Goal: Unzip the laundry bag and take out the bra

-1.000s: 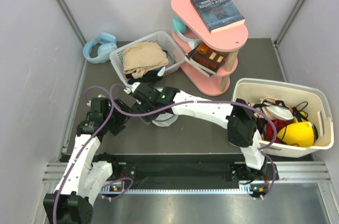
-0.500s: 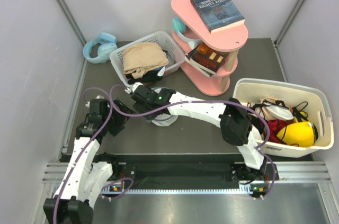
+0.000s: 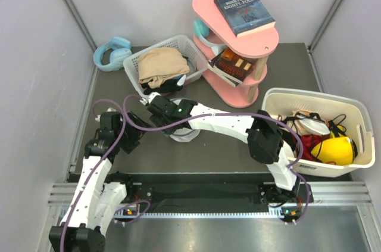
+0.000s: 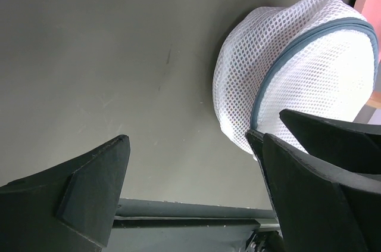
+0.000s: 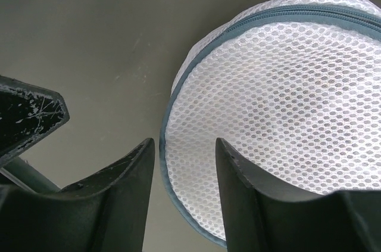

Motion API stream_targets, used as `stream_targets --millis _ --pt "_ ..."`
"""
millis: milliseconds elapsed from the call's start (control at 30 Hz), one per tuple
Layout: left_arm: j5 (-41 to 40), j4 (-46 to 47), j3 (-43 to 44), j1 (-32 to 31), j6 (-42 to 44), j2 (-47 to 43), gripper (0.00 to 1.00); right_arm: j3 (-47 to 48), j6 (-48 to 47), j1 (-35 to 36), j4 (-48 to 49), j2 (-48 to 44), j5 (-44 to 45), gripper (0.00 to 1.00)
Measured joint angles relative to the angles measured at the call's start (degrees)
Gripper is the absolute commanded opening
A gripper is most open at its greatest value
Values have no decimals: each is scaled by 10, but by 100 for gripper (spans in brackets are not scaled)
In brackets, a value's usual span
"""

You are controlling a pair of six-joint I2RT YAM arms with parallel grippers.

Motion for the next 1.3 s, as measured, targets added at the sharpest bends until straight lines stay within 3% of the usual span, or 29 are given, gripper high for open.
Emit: stream_targets --millis 100,267,467,500,933,1300 --pt "0 0 0 0 -1 -2 97 0 0 0 0 0 2 43" --pt "0 -2 0 1 -1 -3 97 -1 2 0 0 1 1 31" --pt "-22 -26 8 2 4 -5 98 -13 10 0 1 4 -2 10" --pt "-28 -30 10 2 5 -5 98 -14 11 0 1 5 -3 1" --pt "-49 -54 17 4 21 -4 93 -12 42 -15 -2 -14 -31 0" --pt "49 38 16 3 21 34 89 -89 103 -114 65 -190 -118 0"
